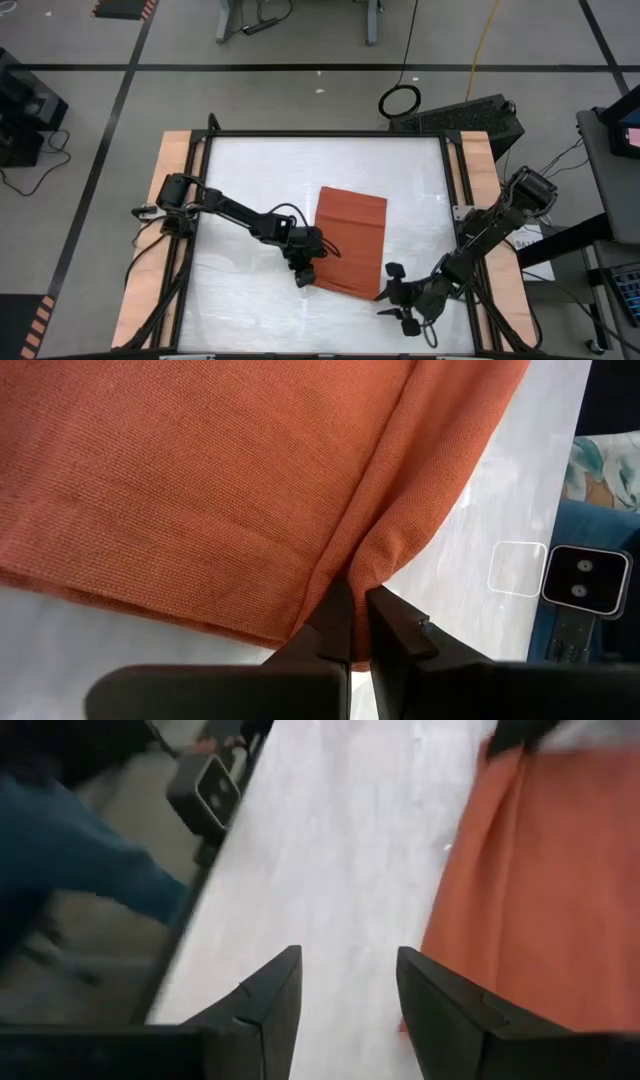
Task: Roll towel into tight, uniform cylinder
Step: Roll the kitchen towel
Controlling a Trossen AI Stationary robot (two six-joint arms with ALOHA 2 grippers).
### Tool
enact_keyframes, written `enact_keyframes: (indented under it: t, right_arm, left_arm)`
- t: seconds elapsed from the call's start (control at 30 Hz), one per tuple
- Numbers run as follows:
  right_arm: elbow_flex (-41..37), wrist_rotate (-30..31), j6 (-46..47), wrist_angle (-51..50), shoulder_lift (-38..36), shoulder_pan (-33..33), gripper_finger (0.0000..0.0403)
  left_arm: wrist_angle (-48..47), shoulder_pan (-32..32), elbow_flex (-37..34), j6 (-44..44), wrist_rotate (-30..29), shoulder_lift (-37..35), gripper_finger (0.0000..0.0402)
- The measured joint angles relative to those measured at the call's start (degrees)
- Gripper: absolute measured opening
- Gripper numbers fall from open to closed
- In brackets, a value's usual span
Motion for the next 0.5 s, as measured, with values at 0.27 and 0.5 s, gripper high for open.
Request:
enact_keyframes:
  t: [0.27, 0.5]
  right_arm:
    - [3.1, -1.5, -6.2, -3.9, 4.1, -2.9, 0.0155]
    - [3.1, -3.0, -6.2, -3.8, 5.7, -3.0, 0.0154]
  left_arm:
    - [0.0, 0.0, 0.0, 0.0, 0.2, 0.0, 0.0016]
    - [0.0, 0.0, -0.1, 0.0, 0.5, 0.0, 0.0016]
